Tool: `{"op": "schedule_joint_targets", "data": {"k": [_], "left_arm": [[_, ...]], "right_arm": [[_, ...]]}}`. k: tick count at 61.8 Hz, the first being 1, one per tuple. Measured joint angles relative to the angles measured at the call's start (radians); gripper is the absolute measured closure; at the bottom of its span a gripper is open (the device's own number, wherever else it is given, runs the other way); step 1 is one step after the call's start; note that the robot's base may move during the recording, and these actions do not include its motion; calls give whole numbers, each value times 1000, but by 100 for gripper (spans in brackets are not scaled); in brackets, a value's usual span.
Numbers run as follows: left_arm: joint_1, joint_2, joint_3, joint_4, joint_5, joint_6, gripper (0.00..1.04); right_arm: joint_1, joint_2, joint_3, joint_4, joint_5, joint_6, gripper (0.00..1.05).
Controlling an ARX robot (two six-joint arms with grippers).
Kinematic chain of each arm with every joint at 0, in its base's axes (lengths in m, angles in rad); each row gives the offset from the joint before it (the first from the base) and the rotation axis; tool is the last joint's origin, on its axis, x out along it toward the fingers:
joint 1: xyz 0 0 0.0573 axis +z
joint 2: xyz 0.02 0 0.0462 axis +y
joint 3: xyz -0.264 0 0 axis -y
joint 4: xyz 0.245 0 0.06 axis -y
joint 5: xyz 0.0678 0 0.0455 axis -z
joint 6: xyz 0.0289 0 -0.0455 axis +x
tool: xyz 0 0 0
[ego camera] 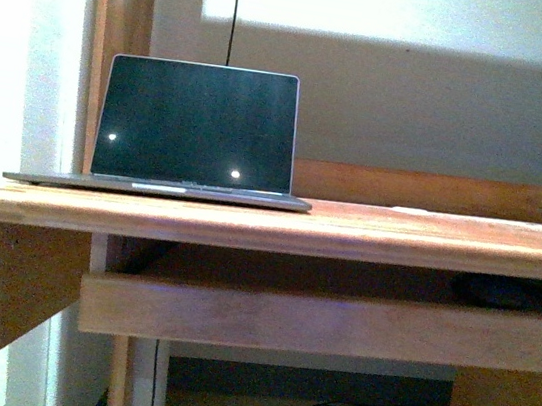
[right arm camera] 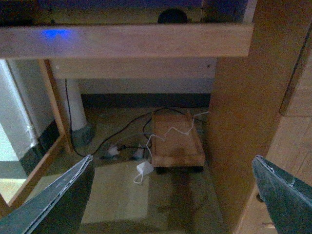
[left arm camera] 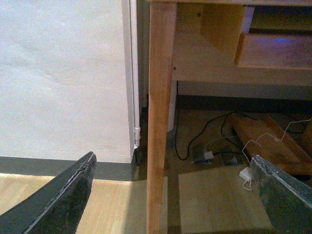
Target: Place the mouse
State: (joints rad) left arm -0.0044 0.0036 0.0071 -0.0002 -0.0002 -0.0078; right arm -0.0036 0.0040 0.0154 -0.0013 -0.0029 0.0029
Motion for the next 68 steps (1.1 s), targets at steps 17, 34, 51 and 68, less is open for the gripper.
{"op": "schedule_joint_targets", "data": {"k": [17,34,51,68], "left_arm": [[0,0,0,0,0,0,8],[39,648,169,175,267,63,8],[-80,1573,447,1016,276,852,8],[-177,1938,681,1098,373,1211,8]], "right_arm": [[0,0,0,0,0,0,7],[0,0,0,0,1,0,7],[0,0,0,0,0,0,7],[0,0,0,0,0,0,7]]}}
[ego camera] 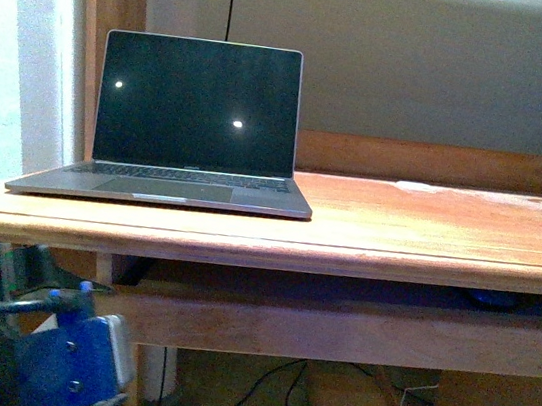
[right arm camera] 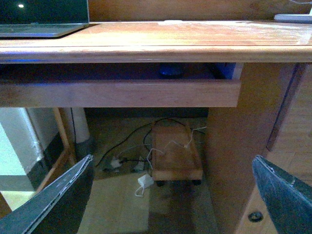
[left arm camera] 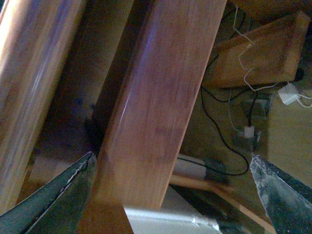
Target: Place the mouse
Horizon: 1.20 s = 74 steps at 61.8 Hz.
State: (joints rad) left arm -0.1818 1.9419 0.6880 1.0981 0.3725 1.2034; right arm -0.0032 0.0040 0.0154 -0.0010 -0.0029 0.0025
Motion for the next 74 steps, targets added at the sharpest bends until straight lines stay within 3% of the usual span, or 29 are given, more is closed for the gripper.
{"op": "schedule_joint_targets", "data": {"k": [13,25,30,39,48,56,65,71,73,74], "left_arm": [[-11,144,161,65,27,102,8],[-10,213,249,-40,37,167,8],[-11,182,253,-161,15,173,8],[-25,56,244,-527,21,101,8],[-30,-138,172,-850,128,-90,7],[-34,-283,62,-902,208,-292,7],[-37,-458,-31,-912,274,-684,7],[-38,-566,-77,-933,235,-939,8],[-51,-589,-106,-873,155,-974,11],[-67,-614,-154,-758,14,-1022,15]], "right_arm": [[0,0,0,0,0,0,7],[0,0,0,0,0,0,7],[0,0,0,0,1,0,7],[0,0,0,0,0,0,7],[0,0,0,0,0,0,7],[0,0,0,0,0,0,7],[0,0,0,0,0,0,7],[0,0,0,0,0,0,7],[0,0,0,0,0,0,7],[0,0,0,0,0,0,7]]}}
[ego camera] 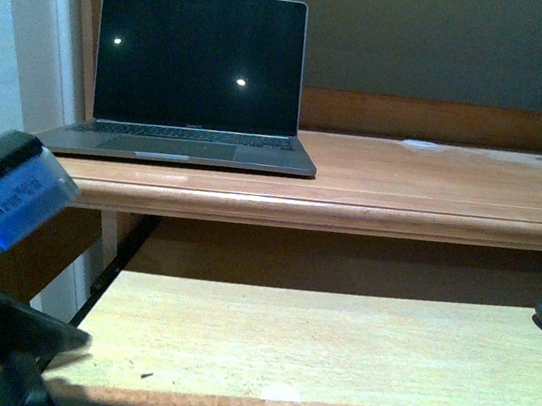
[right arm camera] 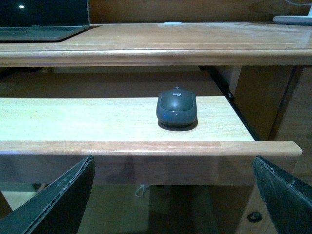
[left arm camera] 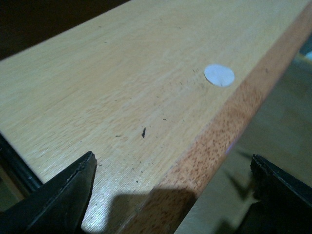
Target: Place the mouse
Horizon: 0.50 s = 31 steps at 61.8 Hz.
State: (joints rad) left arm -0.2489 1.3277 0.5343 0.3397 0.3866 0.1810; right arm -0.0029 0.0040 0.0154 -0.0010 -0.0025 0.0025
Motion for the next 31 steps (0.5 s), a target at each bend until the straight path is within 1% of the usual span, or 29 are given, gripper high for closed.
{"op": "schedule_joint_targets", "data": {"k": [1,2,4,5,6,7,8,9,10,11,12,14,16,19,21,24,26,27,28,31], "left_arm": [[-5,-9,-20,49,-56,-20,17],[-10,-23,-51,125,-140,-33,19],[-14,-38,-89,212,-227,-62,23],[-14,-54,-124,293,-310,-80,27],[-14,-61,-140,330,-352,-88,28],[-10,-80,-175,409,-443,-104,33],[-8,-85,-182,424,-459,-107,34],[0,-104,-208,482,-525,-121,38],[2,-108,-213,491,-538,-121,39],[11,-124,-230,523,-575,-130,42],[16,-133,-237,533,-584,-134,44],[33,-166,-261,549,-596,-148,51],[45,-198,-288,549,-588,-156,59],[57,-224,-315,543,-570,-161,67],[64,-242,-332,536,-561,-165,72],[77,-272,-355,523,-543,-167,81],[85,-289,-365,516,-541,-168,86],[90,-303,-373,510,-536,-169,89],[92,-307,-375,509,-535,-169,90],[106,-341,-392,493,-522,-170,99]], "right_arm": [[0,0,0,0,0,0,7],[0,0,0,0,-2,0,7],[0,0,0,0,-1,0,7],[0,0,0,0,-1,0,7],[0,0,0,0,-1,0,7],[0,0,0,0,0,0,7],[0,0,0,0,0,0,7],[0,0,0,0,0,0,7],[0,0,0,0,0,0,7],[0,0,0,0,0,0,7],[0,0,0,0,0,0,7],[0,0,0,0,0,0,7],[0,0,0,0,-1,0,7],[0,0,0,0,-1,0,7],[11,10,5,-23,34,19,7],[58,57,44,-121,153,72,7],[76,87,57,-134,190,85,7],[92,122,68,-126,215,93,7],[100,142,73,-116,224,99,7],[136,249,106,-40,255,113,7]]}}
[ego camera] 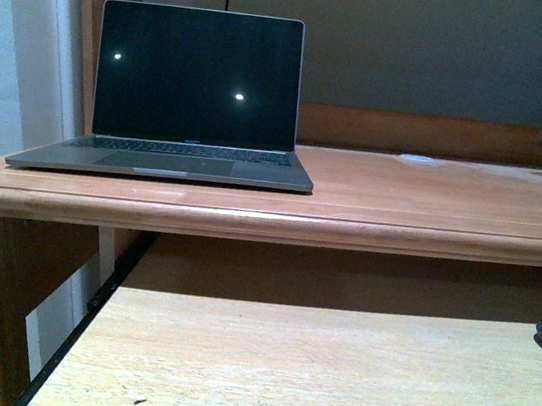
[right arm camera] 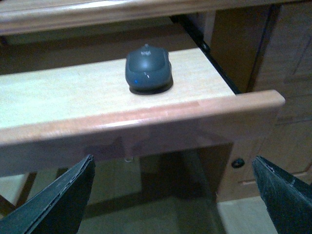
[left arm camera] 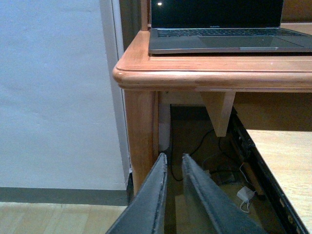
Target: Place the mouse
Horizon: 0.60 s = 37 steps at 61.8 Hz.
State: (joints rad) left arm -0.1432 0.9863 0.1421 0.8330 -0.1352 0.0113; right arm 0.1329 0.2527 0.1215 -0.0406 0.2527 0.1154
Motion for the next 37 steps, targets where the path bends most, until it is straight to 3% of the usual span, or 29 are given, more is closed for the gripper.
{"op": "schedule_joint_targets", "data": {"k": [13,21,37], "left_arm": [[42,-136,-55,-80,39,-5,102],[113,-180,-105,-64,126,-5,102],[138,-344,-130,-210,135,-5,102]], "right_arm": [[100,423,187,283,57,-17,7],[150,594,260,329,84,-42,7],[194,829,322,433,148,-113,7]]}}
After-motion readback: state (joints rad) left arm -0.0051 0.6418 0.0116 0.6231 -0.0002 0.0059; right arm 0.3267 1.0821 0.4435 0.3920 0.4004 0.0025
